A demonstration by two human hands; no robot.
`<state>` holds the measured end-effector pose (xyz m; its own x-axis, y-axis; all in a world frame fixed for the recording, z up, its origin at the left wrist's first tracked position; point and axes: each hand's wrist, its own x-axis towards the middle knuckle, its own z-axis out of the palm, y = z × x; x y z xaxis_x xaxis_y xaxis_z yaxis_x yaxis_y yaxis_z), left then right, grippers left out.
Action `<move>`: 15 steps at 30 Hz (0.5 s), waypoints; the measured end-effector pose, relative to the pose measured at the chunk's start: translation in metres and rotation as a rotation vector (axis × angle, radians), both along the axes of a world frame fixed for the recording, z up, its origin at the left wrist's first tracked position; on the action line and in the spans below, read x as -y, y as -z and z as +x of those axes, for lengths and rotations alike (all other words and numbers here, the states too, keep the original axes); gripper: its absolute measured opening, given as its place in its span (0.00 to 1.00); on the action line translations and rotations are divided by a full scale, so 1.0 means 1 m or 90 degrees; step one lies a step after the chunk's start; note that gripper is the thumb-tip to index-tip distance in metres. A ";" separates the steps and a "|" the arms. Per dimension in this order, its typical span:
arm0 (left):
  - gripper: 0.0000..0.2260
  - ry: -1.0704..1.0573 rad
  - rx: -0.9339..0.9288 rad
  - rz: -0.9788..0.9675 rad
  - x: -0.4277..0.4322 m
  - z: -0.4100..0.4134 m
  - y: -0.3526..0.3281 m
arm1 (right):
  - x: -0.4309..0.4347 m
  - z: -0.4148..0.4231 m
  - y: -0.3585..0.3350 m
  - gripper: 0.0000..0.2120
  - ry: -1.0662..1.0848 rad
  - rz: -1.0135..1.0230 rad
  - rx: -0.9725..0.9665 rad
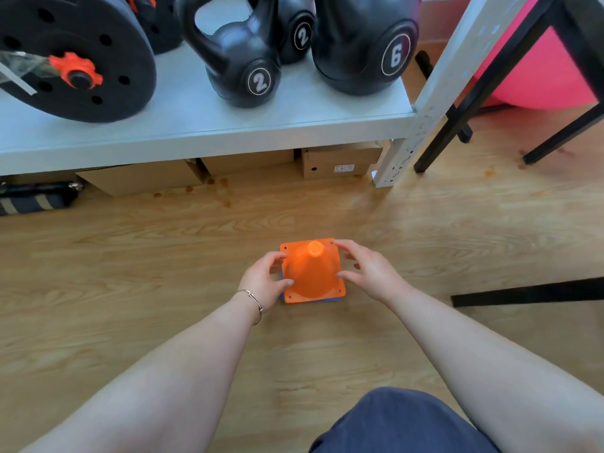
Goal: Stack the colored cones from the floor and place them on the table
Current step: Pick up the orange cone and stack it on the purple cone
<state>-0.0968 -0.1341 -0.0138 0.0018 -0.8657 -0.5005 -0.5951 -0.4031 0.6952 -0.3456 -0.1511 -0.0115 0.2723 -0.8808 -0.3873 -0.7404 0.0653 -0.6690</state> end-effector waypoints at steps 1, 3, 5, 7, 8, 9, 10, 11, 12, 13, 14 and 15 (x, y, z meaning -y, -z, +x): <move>0.21 -0.022 0.009 0.011 -0.001 0.003 0.001 | 0.001 -0.004 0.001 0.29 0.022 -0.019 -0.022; 0.19 -0.067 0.021 0.037 -0.001 0.007 0.004 | 0.004 -0.009 0.006 0.25 0.095 -0.027 -0.070; 0.18 -0.086 0.024 0.070 0.003 0.005 0.008 | 0.009 -0.009 0.021 0.21 0.194 0.052 -0.094; 0.15 -0.092 0.036 0.119 0.009 -0.002 0.015 | 0.012 -0.002 0.035 0.19 0.314 0.187 -0.040; 0.13 -0.099 0.037 0.145 0.011 -0.006 0.019 | 0.012 0.003 0.041 0.18 0.370 0.248 0.012; 0.13 -0.105 0.030 0.167 0.011 -0.010 0.023 | 0.011 0.007 0.046 0.18 0.411 0.291 0.054; 0.12 -0.114 0.021 0.182 0.011 -0.012 0.028 | 0.011 0.010 0.050 0.17 0.431 0.311 0.078; 0.12 -0.118 0.016 0.190 0.012 -0.014 0.032 | 0.010 0.014 0.053 0.17 0.438 0.319 0.091; 0.12 -0.125 0.013 0.199 0.012 -0.013 0.036 | 0.010 0.017 0.056 0.18 0.444 0.323 0.099; 0.12 -0.131 0.012 0.211 0.012 -0.012 0.041 | 0.010 0.019 0.058 0.20 0.452 0.324 0.105; 0.12 -0.141 0.006 0.224 0.012 -0.010 0.046 | 0.010 0.020 0.060 0.21 0.460 0.326 0.112; 0.13 -0.153 -0.009 0.238 0.012 -0.008 0.049 | 0.011 0.022 0.061 0.22 0.466 0.330 0.121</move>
